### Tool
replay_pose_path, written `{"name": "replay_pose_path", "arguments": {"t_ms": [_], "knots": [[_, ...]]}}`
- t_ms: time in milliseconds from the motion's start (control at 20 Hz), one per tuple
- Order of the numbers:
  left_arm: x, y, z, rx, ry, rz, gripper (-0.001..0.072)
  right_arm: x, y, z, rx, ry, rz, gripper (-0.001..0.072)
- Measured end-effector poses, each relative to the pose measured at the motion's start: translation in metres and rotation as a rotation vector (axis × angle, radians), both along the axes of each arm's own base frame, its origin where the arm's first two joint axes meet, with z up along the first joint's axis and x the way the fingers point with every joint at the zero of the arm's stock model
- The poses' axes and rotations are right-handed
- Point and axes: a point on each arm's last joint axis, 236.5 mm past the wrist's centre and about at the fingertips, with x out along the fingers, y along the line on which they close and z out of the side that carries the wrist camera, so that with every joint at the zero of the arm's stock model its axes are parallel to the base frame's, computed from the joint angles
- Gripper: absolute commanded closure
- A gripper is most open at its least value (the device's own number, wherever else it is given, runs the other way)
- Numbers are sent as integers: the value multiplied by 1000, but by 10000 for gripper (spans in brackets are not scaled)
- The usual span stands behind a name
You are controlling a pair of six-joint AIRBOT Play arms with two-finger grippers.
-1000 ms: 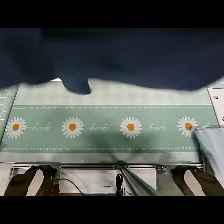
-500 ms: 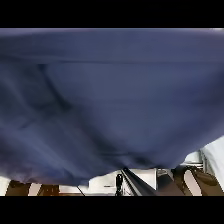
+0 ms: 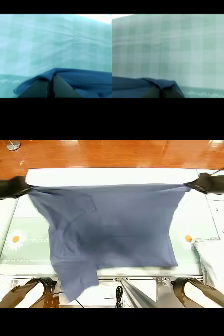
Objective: Fold the shirts.
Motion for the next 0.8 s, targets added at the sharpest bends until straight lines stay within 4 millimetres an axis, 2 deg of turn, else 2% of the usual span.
{"name": "replay_pose_path", "arguments": {"t_ms": [100, 200, 300, 400, 500, 550, 650, 800], "knots": [[41, -4, -36, -41, 25, 33, 674, 42, -2, -34, 36, 21, -15, 683], [76, -9, -64, -87, 46, 66, 673, 80, -6, -60, 59, 44, -25, 683], [98, -15, -87, -131, 79, 85, 673, 109, -8, -78, 89, 71, -36, 683], [108, -21, -103, -166, 116, 88, 673, 124, -8, -90, 114, 102, -32, 683], [103, -28, -113, -187, 172, 65, 673, 123, -7, -96, 135, 145, -7, 683], [93, -32, -118, -185, 217, 25, 673, 116, -5, -99, 144, 181, 19, 683], [67, -39, -127, -179, 315, -68, 673, 92, -3, -106, 143, 275, 93, 682], [21, -40, -148, -152, 487, -175, 673, 52, -11, -129, 96, 440, 154, 683]]}}
